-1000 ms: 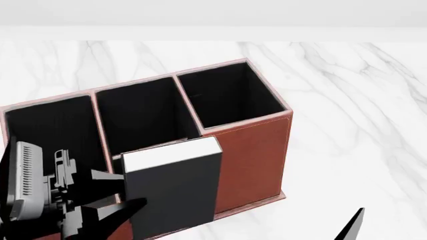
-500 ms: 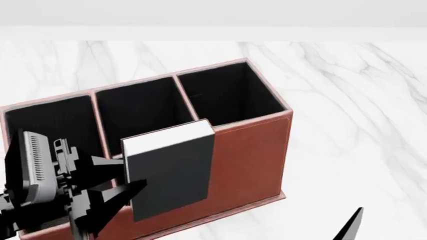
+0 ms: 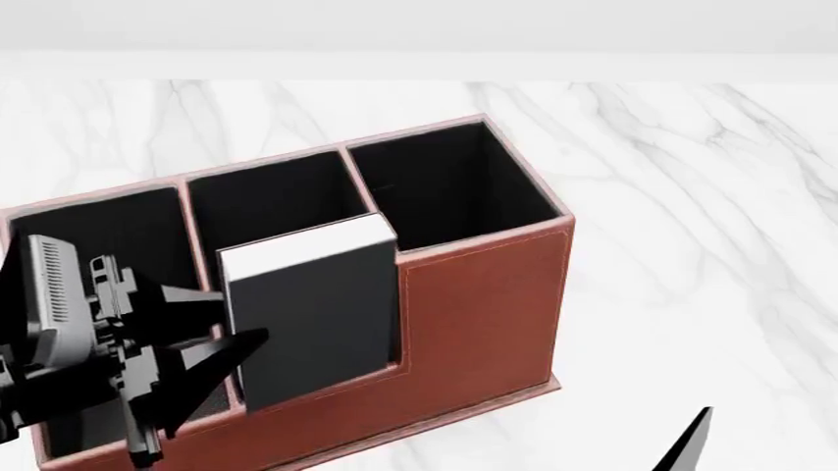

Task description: Pick up the book and place it in the back compartment of the caddy.

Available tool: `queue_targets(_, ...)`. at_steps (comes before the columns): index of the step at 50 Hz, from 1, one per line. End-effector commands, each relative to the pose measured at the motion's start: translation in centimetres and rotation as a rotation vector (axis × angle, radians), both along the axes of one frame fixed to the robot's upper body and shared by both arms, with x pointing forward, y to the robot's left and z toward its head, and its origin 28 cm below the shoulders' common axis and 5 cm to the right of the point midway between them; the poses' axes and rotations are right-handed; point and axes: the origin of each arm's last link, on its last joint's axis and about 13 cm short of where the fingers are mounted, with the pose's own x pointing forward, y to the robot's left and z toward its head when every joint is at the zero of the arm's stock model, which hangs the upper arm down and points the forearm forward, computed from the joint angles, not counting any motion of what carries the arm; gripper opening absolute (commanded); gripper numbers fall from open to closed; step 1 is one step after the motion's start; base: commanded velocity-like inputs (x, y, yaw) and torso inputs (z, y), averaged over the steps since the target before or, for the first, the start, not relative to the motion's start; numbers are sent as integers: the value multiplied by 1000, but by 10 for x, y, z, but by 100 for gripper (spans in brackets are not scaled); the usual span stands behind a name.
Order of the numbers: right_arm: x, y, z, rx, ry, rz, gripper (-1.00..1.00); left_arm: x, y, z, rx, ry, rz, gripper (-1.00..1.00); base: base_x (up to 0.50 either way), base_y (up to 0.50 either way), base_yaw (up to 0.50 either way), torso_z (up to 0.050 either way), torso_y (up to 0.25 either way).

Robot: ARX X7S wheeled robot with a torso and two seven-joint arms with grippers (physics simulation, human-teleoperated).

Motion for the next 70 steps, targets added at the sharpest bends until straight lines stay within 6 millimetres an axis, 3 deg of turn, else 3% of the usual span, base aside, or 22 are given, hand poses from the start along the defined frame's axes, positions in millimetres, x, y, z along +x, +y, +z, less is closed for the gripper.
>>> queue_targets(1,0,0,-1,-1,4,0,100,9,5,14,-70,-20,-14,-100,0,0,0,0,10)
queue_targets(35,1,0,-1,0,4,-5,100,46,8,6,-47,7,19,-100,0,0,0,0,1)
queue_targets(70,2,1,-3,-3,13,-5,100,50,5,-8,-7,-55,64,-100,0,0,0,0,1)
